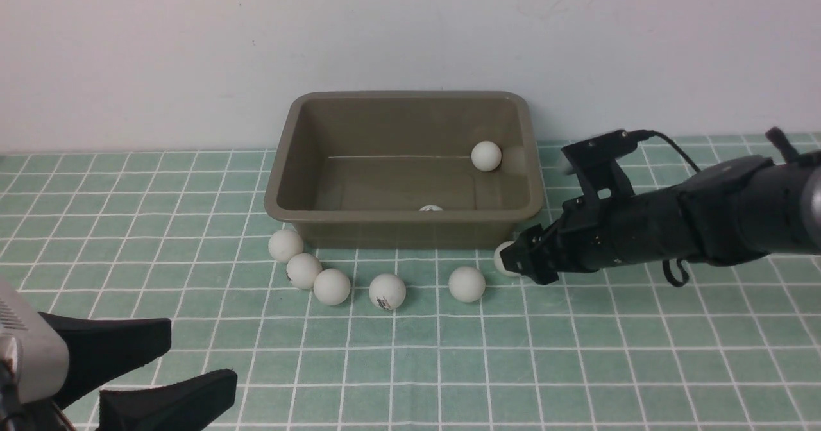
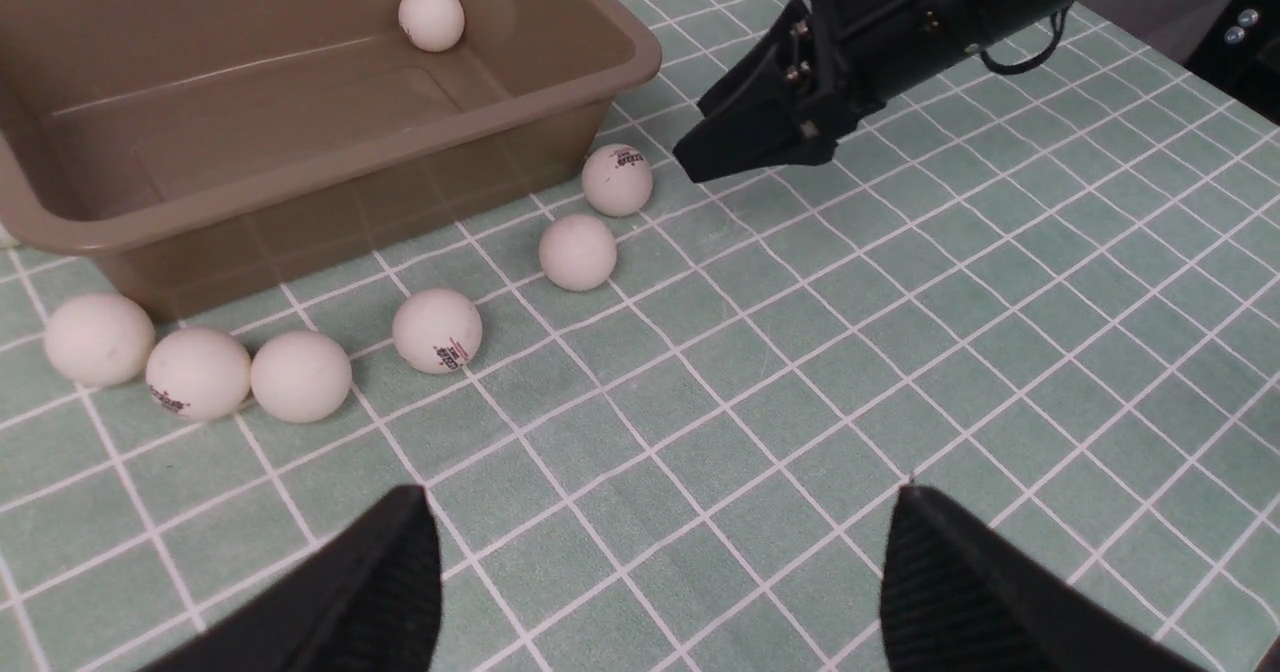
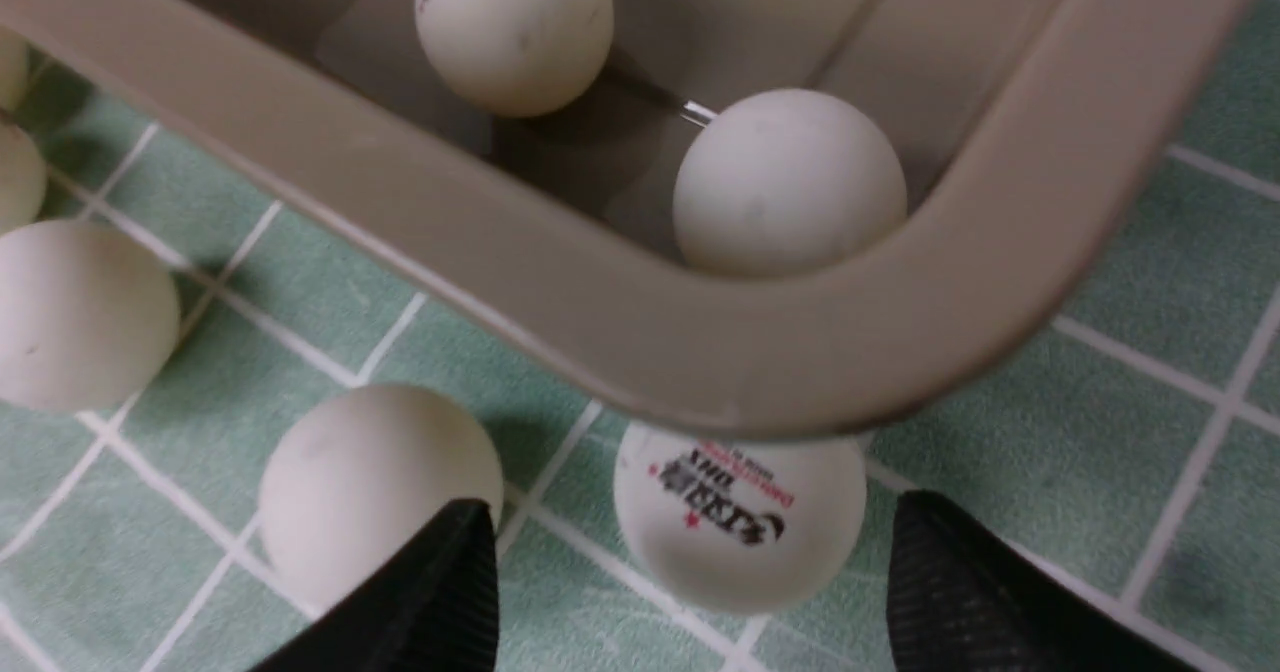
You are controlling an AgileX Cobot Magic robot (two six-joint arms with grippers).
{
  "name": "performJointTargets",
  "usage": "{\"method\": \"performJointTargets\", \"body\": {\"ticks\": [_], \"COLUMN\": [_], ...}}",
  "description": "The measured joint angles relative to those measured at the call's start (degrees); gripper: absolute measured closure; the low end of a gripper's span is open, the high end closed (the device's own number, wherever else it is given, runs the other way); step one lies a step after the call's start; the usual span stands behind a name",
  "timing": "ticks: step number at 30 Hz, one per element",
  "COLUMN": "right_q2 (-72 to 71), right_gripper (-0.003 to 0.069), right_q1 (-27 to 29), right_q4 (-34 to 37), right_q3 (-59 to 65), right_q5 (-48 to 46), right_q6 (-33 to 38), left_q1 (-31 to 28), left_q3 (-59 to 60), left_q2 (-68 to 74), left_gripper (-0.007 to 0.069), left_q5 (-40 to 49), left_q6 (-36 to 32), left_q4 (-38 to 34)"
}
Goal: Put the table tennis balls in the box on the green coffee tablecloth.
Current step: 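Reach for and grasp a ping pong ball on the table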
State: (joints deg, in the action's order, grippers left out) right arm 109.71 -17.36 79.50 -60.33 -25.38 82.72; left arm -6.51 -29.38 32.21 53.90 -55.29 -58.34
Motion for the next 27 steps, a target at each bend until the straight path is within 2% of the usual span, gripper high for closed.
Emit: {"method": "performJointTargets", "body": {"ticks": [8,14,19,21,24,27], "right_q2": [3.6,5.0,6.1,6.5,6.4,4.9], "right_gripper": [0.0186,0.0186,0.019,0.0214,0.0302,0.0299], "right_q1": [0.0,0.0,0.0,0.0,0.0,0.0], "right_q4": [7.1,15.4,18.5,19.0,19.4,18.2], "right_q3": [-1.4,-1.4,-1.5,-1.5,-1.5,-1.5], "right_q5": [-0.3,-0.2,0.0,0.1,0.4,2.5], "right_q6": [5.4,12.8,14.2,14.2,14.4,14.4], "left_q1": [0.0,0.0,0.0,0.0,0.0,0.0], "left_q3": [0.0,0.0,0.0,0.0,0.0,0.0], "left_q2": [0.0,0.0,0.0,0.0,0.0,0.0], "left_gripper": [0.0092,0.0093,0.0093,0.0093,0.0093,0.0093], "left_q5": [0.0,0.0,0.0,0.0,0.0,0.2], "left_q6": [0.0,0.0,0.0,0.1,0.1,0.1], "left_q4": [0.0,0.1,0.1,0.1,0.1,0.1]}}
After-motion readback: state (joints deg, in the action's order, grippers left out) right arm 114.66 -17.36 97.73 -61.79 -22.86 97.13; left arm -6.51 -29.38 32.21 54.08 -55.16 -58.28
